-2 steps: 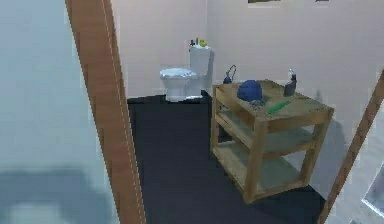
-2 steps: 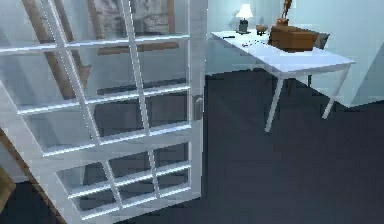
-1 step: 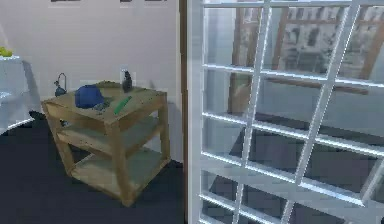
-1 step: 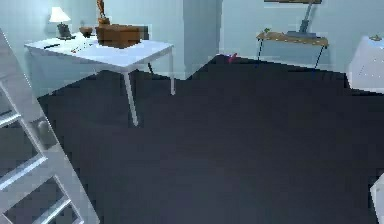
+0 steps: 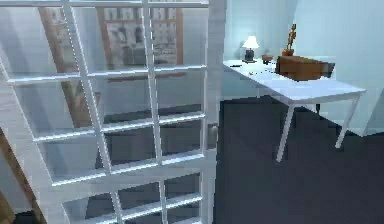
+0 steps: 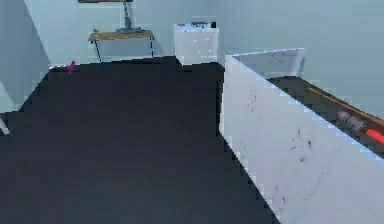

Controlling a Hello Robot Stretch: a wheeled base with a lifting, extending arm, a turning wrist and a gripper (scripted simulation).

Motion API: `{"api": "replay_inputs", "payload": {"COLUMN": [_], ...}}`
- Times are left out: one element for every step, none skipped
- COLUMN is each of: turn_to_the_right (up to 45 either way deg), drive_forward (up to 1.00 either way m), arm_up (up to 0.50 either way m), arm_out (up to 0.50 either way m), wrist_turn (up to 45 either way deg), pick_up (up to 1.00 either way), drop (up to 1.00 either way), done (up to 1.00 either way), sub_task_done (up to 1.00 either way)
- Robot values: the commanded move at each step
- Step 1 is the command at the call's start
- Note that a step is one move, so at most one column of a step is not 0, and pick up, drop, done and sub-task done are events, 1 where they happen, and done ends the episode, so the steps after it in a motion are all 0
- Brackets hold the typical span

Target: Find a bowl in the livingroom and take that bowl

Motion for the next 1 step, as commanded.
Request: {"api": "replay_inputs", "payload": {"turn_to_the_right": [45.0], "drive_forward": [0.0], "arm_up": [0.0], "arm_out": [0.0], "wrist_turn": [0.0], "pick_up": [0.0], "drop": [0.0], "done": [0.0], "sub_task_done": [0.0]}}
